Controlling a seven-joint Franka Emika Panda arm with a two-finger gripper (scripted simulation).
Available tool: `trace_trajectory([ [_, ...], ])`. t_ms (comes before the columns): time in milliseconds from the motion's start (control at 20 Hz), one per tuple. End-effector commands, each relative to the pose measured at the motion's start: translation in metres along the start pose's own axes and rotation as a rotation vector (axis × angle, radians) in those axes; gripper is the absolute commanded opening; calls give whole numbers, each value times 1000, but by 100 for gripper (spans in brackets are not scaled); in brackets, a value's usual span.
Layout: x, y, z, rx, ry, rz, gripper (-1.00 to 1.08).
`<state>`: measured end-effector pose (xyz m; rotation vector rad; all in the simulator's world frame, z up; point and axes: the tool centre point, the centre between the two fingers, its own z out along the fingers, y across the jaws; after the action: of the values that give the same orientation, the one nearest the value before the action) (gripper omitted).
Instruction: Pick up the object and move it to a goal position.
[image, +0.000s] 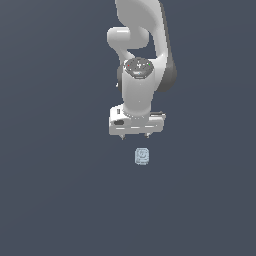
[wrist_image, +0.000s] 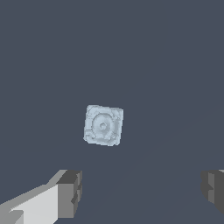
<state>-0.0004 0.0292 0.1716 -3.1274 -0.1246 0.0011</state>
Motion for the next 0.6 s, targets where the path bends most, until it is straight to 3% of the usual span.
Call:
trace_trajectory([
  [0, 0, 0, 0, 0, 0, 0, 100],
  [550, 4, -27, -3, 18, -6, -60, 100],
])
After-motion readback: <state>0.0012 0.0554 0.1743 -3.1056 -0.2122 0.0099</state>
